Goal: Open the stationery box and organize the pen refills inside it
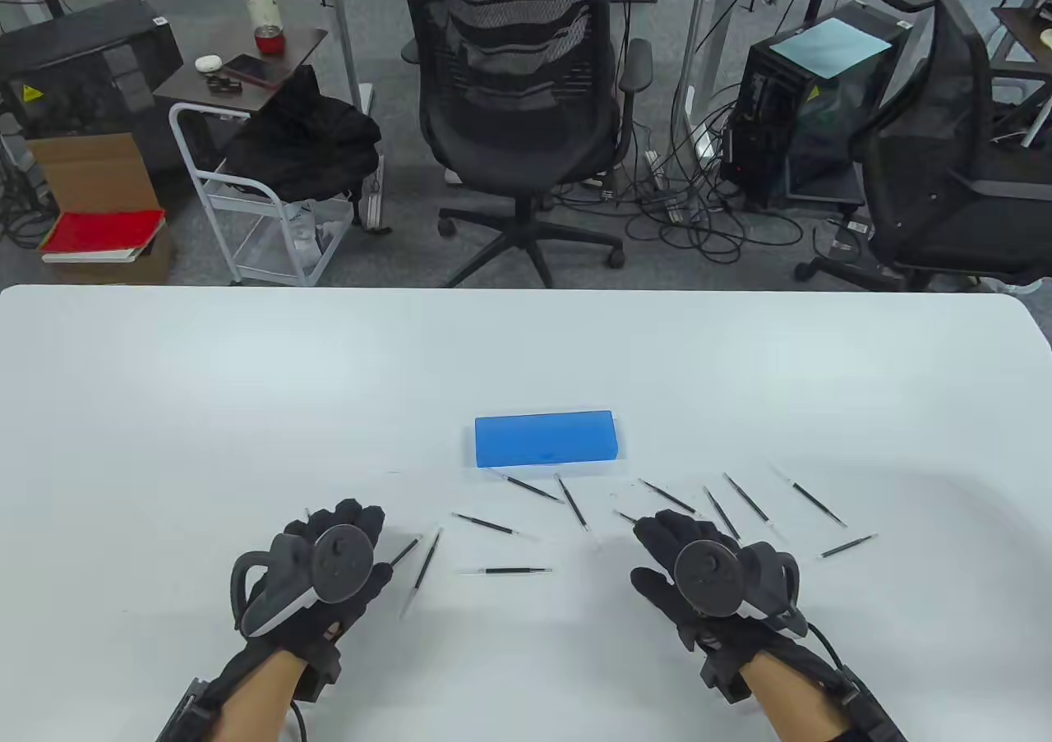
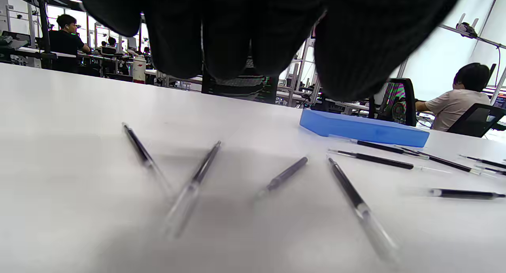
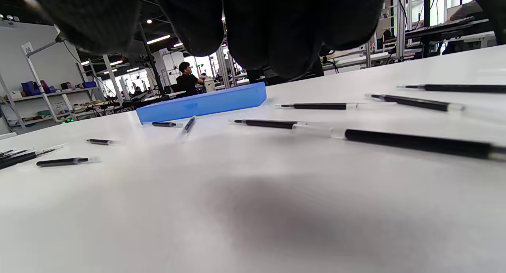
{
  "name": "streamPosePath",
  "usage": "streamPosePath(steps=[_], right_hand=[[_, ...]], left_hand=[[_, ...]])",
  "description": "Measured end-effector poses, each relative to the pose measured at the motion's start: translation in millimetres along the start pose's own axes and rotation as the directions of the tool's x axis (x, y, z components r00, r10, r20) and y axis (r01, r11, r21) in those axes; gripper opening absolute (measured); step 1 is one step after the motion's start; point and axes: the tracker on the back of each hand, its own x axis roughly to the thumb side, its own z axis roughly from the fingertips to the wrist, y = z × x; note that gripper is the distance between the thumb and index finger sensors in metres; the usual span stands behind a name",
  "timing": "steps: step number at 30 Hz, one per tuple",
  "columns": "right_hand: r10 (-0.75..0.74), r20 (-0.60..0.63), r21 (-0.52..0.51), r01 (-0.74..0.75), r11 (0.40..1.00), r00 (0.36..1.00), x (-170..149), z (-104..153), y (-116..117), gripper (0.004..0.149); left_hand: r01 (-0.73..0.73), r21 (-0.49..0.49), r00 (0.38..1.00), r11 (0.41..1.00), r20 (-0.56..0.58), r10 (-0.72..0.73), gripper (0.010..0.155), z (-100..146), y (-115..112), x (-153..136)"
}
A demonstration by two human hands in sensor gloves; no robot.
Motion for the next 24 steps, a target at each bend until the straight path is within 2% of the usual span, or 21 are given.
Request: streamPosePath(steps=[14,24], right_hand=[[0.057,-0.021,0.048,-0.056,0.997,0.998,10.0,-3.4,5.4,0.072],[0.165,-0.082,0.023,-0.163,0.986,0.983,22.5,-20.1,-18.1,0.074]], left_hand=[[-0.008,0.028,1.000,1.000,0.018,0.008,0.072,5.3,5.9,1.4],[0.005,0.049,0.999,0.999,0.035,-0.006,0.072,8.3,9.0,6.9]])
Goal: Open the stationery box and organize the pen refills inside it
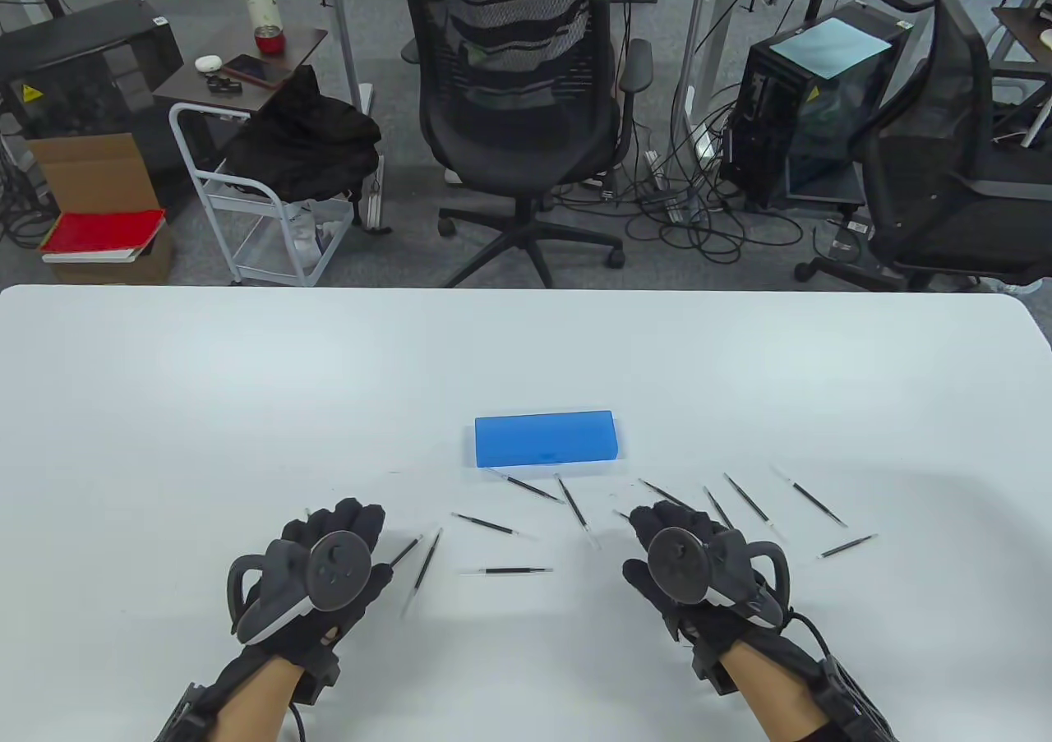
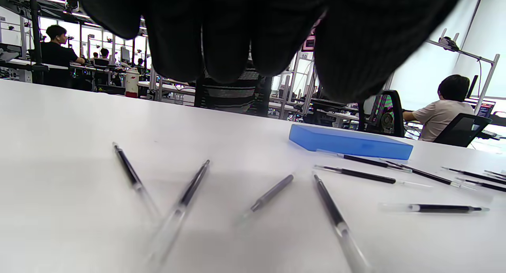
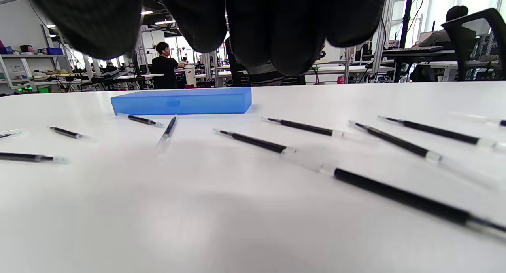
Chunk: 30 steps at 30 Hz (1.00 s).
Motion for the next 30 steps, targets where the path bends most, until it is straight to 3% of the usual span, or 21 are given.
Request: streamPosePath(steps=[6,13,21,26,30], right_hand=[[0.052,-0.020,0.056,-0.051,0.997,0.998,15.0,-37.6,-20.4,0.080],[0.141,-0.059,0.179,-0.128,0.976,0.988,41.5,-103.8,-29.2,0.089],[0.281,-0.125,0.289,-0.236,0.928,0.952,55.1,-162.5,-1.6,0.094],[0.320,-0.166,0.394,-0.235,0.889,0.933,54.5,-184.6,22.4,0.100],[0.347,-0.168,0.404,-0.257,0.878,0.923,53.9,-196.8,33.4,0.100]], left_hand=[[0.013,0.018,1.000,1.000,0.017,-0.013,0.071,3.2,3.7,5.0],[0.009,0.031,1.000,0.999,0.017,-0.009,0.071,5.2,6.2,5.0],[0.007,0.034,1.000,0.999,0.016,-0.007,0.070,5.5,6.2,4.6],[0.006,0.038,1.000,0.999,0.021,-0.006,0.070,5.6,6.1,4.6],[0.004,0.033,1.000,0.999,0.019,-0.005,0.070,5.7,6.4,4.7]])
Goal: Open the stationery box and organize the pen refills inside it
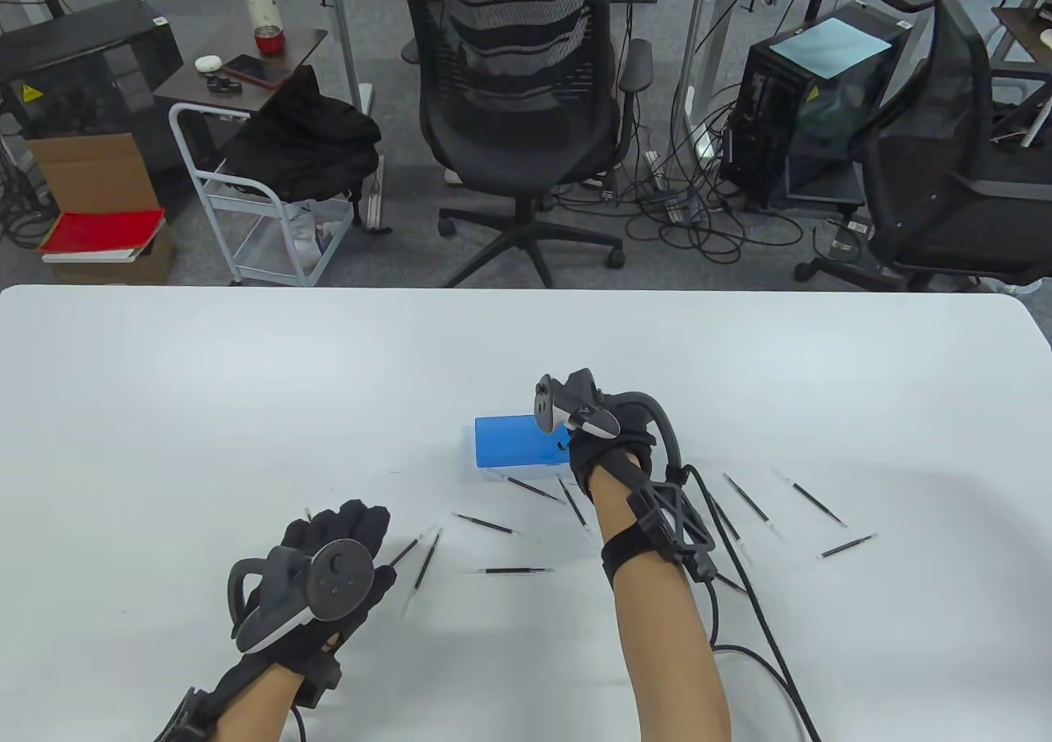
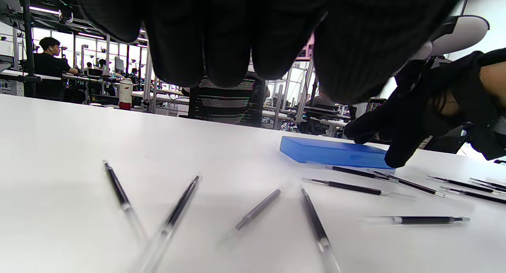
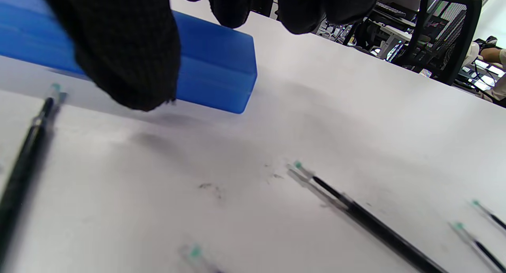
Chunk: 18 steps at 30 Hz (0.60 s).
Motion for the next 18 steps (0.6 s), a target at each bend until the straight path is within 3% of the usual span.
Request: streamPosePath(steps=[11,18], right_hand=[[0.028,0.017,-0.048,-0.027,0.998,0.999,2.6,-10.4,1.1,0.091],[0.091,0.049,-0.204,-0.079,0.976,0.995,-9.5,11.2,-13.6,0.093]], left_hand=[[0.003,-0.001,1.000,1.000,0.001,-0.003,0.070,0.2,-0.1,0.6],[0.003,0.000,1.000,1.000,0.001,-0.003,0.070,0.4,0.1,0.9]])
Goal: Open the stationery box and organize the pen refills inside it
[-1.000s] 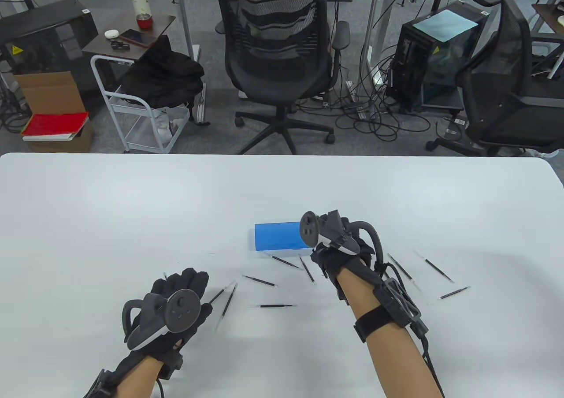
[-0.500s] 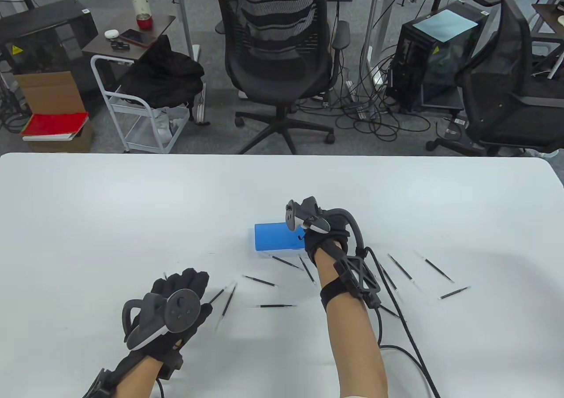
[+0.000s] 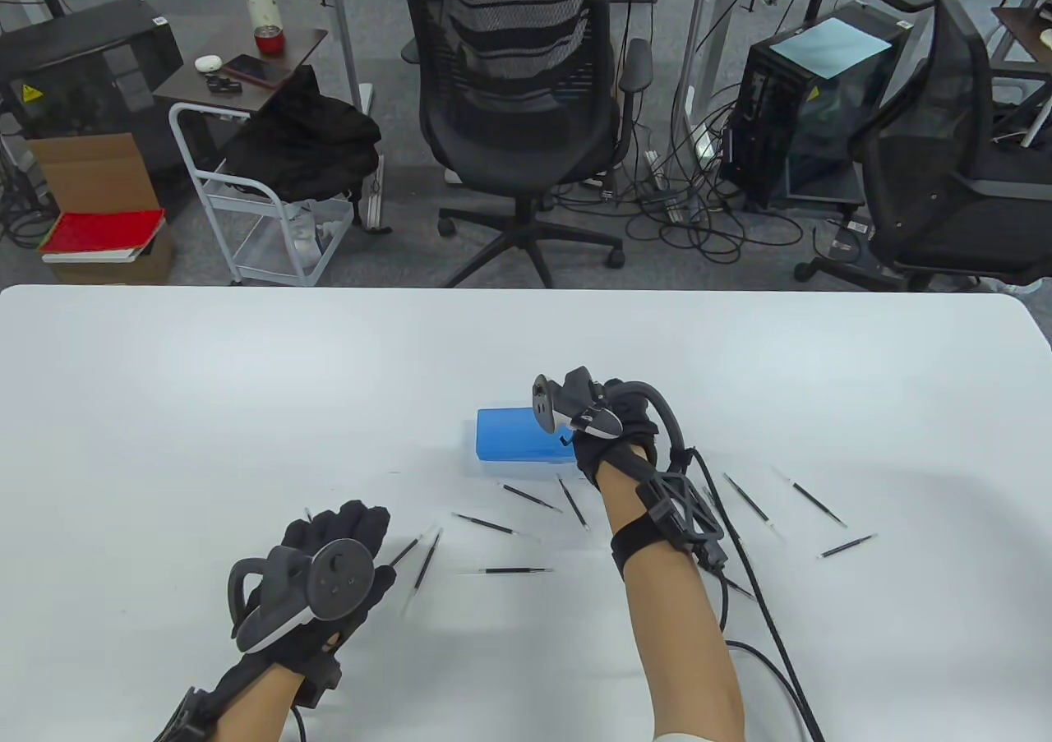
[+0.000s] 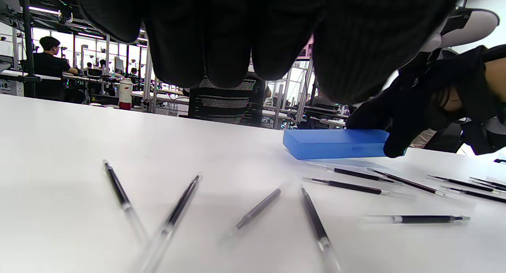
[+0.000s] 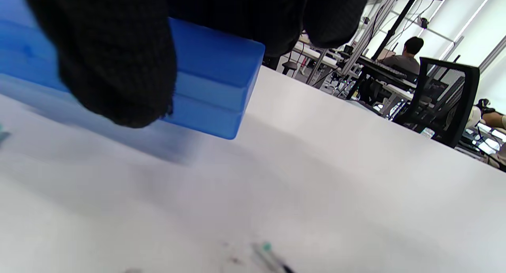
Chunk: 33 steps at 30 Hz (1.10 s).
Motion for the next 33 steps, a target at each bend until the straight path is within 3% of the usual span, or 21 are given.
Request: streamPosePath(steps=[5,14,19,23,27,33], right_hand=[[0.014,0.058,-0.085,-0.009,0.996,0.998,-15.8,34.2,-22.4,0.093],[-0.017,0.232,-0.230,0.072,0.970,0.973,-27.0,137.5,-41.2,0.093],[-0.014,0.324,-0.227,0.092,0.969,0.946,-23.0,195.8,-23.3,0.093],[-0.025,0.367,-0.215,0.111,0.970,0.930,-17.1,223.3,2.7,0.093],[-0.030,0.396,-0.180,0.110,0.978,0.918,-11.9,236.7,28.4,0.092],[-0.061,0.420,-0.121,0.122,0.985,0.906,-16.8,237.8,60.2,0.092]], left_hand=[[0.008,0.002,1.000,1.000,0.008,-0.008,0.070,-0.1,-0.2,1.2],[0.045,0.030,0.997,0.999,0.067,-0.047,0.072,4.6,0.8,16.1],[0.063,0.065,0.985,0.996,0.157,-0.072,0.075,11.2,0.2,37.1],[0.092,0.075,0.960,0.993,0.256,-0.109,0.077,16.2,-7.0,60.3],[0.185,0.083,0.918,0.979,0.342,-0.203,0.077,19.6,-19.5,85.2],[0.224,0.013,0.861,0.974,0.466,-0.204,0.079,22.7,-42.3,113.8]])
